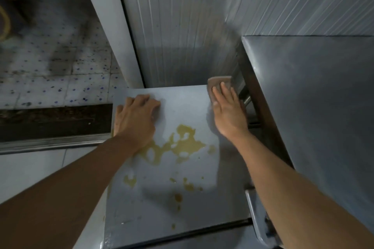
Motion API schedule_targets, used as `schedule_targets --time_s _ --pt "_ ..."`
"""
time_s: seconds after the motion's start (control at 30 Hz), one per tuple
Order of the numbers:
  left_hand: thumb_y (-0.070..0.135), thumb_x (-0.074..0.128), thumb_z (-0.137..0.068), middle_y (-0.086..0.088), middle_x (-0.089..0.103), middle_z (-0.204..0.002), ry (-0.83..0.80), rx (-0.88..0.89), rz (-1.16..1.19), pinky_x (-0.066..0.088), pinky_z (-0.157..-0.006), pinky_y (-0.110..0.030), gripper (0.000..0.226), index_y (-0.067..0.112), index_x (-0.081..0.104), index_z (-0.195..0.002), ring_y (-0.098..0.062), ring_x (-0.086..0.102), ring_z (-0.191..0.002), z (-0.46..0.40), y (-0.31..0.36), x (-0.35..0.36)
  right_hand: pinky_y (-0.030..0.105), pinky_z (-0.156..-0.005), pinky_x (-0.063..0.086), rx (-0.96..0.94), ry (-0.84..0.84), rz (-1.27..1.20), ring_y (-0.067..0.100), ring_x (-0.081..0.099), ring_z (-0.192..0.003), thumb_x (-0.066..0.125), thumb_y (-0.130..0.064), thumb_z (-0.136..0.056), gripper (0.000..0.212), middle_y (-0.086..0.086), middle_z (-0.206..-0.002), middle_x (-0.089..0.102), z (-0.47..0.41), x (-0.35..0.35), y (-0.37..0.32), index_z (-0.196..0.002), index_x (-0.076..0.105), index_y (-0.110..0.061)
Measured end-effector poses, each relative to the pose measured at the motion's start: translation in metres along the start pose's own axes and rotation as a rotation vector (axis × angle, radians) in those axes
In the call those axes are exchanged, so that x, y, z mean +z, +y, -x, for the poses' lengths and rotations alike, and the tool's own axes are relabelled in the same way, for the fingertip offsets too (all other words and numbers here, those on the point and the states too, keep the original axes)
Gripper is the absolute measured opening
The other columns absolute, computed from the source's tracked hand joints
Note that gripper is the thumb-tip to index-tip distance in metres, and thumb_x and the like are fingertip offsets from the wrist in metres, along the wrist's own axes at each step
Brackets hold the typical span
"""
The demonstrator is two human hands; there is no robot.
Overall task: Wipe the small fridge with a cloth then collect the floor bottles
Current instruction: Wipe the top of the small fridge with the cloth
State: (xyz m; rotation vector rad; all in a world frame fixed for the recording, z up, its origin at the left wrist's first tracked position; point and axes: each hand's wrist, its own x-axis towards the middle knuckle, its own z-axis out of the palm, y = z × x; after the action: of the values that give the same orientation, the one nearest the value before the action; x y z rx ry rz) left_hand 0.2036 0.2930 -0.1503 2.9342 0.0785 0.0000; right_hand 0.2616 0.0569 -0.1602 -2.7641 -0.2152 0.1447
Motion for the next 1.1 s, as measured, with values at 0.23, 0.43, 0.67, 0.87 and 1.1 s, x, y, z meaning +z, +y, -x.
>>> schedule_targets --time_s 0.23,0.43,0.67,0.87,1.1 --pt "0.016 0.054 -0.083 0.002 0.044 -0.139 0.034 0.036 0.052 0.031 -0.099 -0.041 0.047 0.033 0.052 -0.127 -0.027 0.040 -0.120 0.000 -0.009 0.004 0.043 -0.119 0.010 -0.069 0.059 0.128 0.022 0.005 -0.147 0.041 -0.017 -0.097 0.057 -0.003 -0.159 0.013 0.009 0.010 -0.025 -0.150 0.022 -0.025" --pt "0.011 0.052 -0.084 0.006 0.036 -0.148 -0.044 0.057 0.075 0.025 -0.106 -0.041 0.056 0.031 0.044 -0.137 -0.022 0.031 -0.132 0.003 -0.016 -0.007 0.033 -0.112 0.016 -0.286 -0.013 -0.026 0.023 0.022 -0.142 0.041 -0.023 -0.089 0.055 -0.009 -0.154 0.029 0.097 0.038 -0.081 -0.143 0.038 -0.028" --pt "0.010 0.055 -0.081 0.004 0.037 -0.146 -0.039 -0.042 0.027 0.024 -0.105 -0.046 0.056 0.027 0.047 -0.133 -0.025 0.030 -0.132 0.009 -0.053 -0.020 0.049 -0.114 0.021 -0.085 0.063 0.203 0.031 0.020 -0.143 0.039 -0.021 -0.094 0.054 0.007 -0.157 0.022 0.037 0.011 -0.018 -0.148 0.030 -0.016" --pt "0.011 0.056 -0.081 0.008 0.038 -0.146 0.004 -0.039 0.155 0.026 -0.105 -0.043 0.056 0.032 0.050 -0.132 -0.023 0.030 -0.130 0.010 -0.061 -0.011 0.044 -0.119 0.010 0.005 0.020 0.251 0.028 0.000 -0.147 0.033 -0.027 -0.098 0.060 0.002 -0.160 0.004 -0.014 0.019 -0.043 -0.152 0.007 -0.020" --pt "0.004 0.053 -0.081 0.004 0.035 -0.149 -0.109 -0.029 0.277 0.027 -0.113 -0.041 0.059 0.021 0.045 -0.138 -0.019 0.028 -0.136 0.011 -0.066 -0.024 0.033 -0.115 -0.007 -0.347 -0.061 0.161 0.016 -0.010 -0.146 0.030 -0.030 -0.097 0.058 -0.010 -0.159 0.002 0.041 0.057 -0.128 -0.151 0.010 -0.029"
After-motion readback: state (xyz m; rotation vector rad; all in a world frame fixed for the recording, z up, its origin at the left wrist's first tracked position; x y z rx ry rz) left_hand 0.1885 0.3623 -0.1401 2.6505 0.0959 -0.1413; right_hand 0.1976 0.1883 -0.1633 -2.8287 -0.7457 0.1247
